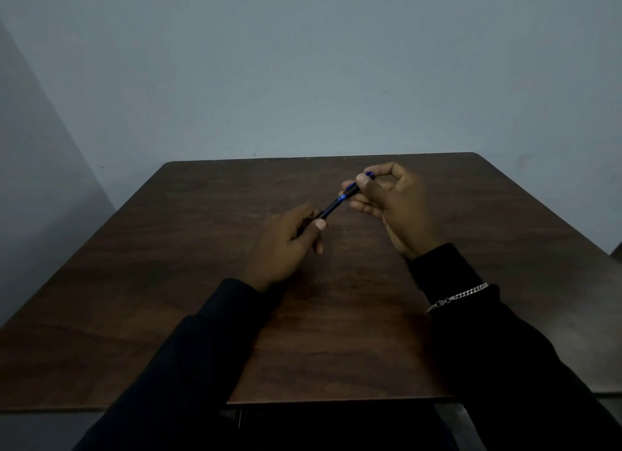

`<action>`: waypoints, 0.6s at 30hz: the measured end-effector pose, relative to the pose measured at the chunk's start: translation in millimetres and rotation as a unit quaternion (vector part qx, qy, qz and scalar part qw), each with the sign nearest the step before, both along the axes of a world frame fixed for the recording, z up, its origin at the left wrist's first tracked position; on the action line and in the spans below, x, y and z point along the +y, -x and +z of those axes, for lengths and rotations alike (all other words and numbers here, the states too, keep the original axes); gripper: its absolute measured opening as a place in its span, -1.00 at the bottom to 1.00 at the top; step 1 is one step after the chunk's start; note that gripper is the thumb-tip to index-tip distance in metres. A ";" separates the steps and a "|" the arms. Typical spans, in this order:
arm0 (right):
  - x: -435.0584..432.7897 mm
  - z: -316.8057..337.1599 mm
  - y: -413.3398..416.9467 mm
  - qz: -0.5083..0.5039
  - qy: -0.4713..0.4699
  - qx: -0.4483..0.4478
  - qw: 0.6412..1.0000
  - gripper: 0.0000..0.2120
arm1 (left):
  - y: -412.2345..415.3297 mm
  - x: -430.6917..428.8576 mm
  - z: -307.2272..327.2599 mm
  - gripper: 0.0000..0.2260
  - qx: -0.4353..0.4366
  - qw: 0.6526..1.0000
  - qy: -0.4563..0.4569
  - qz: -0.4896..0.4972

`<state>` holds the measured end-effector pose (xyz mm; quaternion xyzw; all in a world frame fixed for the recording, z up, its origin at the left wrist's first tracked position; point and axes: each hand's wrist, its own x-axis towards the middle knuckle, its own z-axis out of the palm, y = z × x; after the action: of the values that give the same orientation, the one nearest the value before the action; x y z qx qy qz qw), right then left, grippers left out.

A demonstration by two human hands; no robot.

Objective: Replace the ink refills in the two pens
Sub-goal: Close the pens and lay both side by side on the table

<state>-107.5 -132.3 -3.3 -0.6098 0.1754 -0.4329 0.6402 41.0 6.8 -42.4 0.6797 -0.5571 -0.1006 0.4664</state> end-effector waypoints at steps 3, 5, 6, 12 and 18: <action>3.9 -1.0 -1.4 -0.004 0.044 0.038 0.998 -0.92 | -1.8 -1.0 -0.9 -0.85 -0.041 0.999 0.006 -0.010; 6.8 -2.0 -2.4 -0.004 0.070 0.068 0.995 -0.94 | -2.8 -1.5 -1.3 -0.84 -0.055 0.998 0.013 -0.010; 7.9 -2.5 -2.6 -0.007 0.079 0.078 0.994 -0.95 | -2.9 -1.3 -1.3 -0.84 -0.057 0.998 0.016 -0.008; 10.4 -4.5 -2.9 -0.018 0.097 0.088 0.991 -0.92 | -1.7 -1.3 -3.3 -0.81 -0.086 0.996 0.029 -0.004; 9.1 -3.9 -3.1 -0.020 0.105 0.084 0.991 -0.92 | 4.2 -4.6 -8.3 -0.78 -0.074 0.996 0.047 0.007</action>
<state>-104.5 -123.1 -7.1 -0.7046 0.1943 -0.4085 0.5468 36.9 2.2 -50.6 0.6665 -0.5894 -0.0203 0.4562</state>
